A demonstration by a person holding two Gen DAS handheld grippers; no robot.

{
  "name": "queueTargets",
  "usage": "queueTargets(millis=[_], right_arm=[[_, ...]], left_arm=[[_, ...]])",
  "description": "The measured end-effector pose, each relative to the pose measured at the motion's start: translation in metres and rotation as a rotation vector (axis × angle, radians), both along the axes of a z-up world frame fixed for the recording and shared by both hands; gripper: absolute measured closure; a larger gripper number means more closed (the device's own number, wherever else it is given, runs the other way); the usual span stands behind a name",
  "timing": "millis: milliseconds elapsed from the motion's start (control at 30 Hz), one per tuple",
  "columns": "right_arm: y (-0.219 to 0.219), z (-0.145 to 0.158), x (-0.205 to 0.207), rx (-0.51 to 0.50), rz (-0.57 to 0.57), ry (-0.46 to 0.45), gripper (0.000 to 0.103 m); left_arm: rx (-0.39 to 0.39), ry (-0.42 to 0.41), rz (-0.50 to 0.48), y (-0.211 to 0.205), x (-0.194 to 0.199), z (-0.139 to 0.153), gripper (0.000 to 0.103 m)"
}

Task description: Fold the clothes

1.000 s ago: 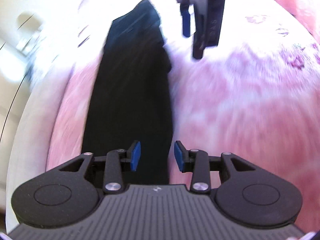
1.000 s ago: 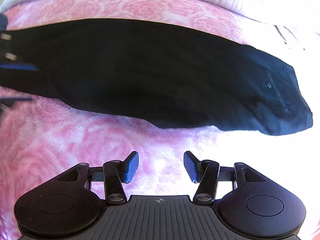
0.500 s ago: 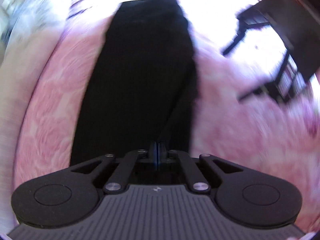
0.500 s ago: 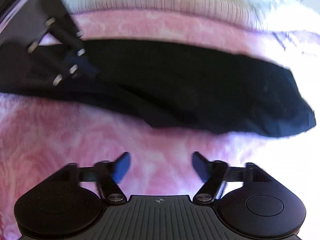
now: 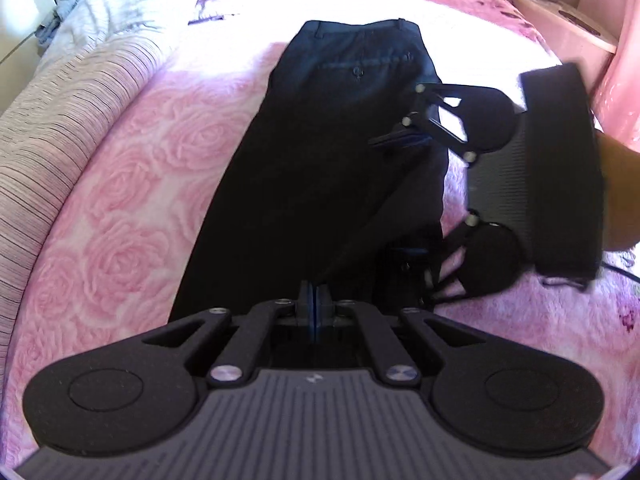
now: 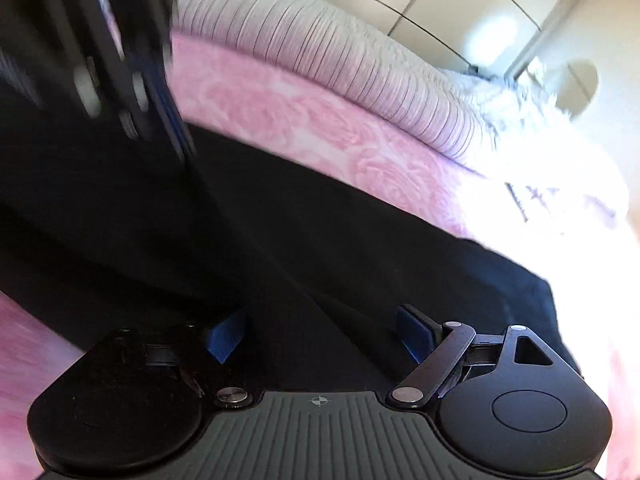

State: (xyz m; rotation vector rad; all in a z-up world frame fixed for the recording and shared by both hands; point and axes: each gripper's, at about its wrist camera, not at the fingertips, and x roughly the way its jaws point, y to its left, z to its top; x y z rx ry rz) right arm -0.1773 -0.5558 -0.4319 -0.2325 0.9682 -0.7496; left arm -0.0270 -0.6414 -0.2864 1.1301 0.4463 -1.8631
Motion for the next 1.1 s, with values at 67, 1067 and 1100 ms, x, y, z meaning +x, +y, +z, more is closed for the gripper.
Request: queueTargets(millis=[67, 1067, 1100], right_arm=[[-0.007, -0.010, -0.009, -0.075, -0.005, 0.087, 0.019], [-0.041, 0.035, -0.127, 0.287, -0.249, -0.007, 0.018], [-0.044, 0.041, -0.143, 0.335, -0.297, -0.030, 0.018]], left_arm=[[-0.015, -0.014, -0.022, 0.003, -0.004, -0.002, 0.102], [-0.026, -0.159, -0.286, 0.066, -0.079, -0.033, 0.097], [-0.035, -0.168, -0.293, 0.068, -0.083, -0.030, 0.095]])
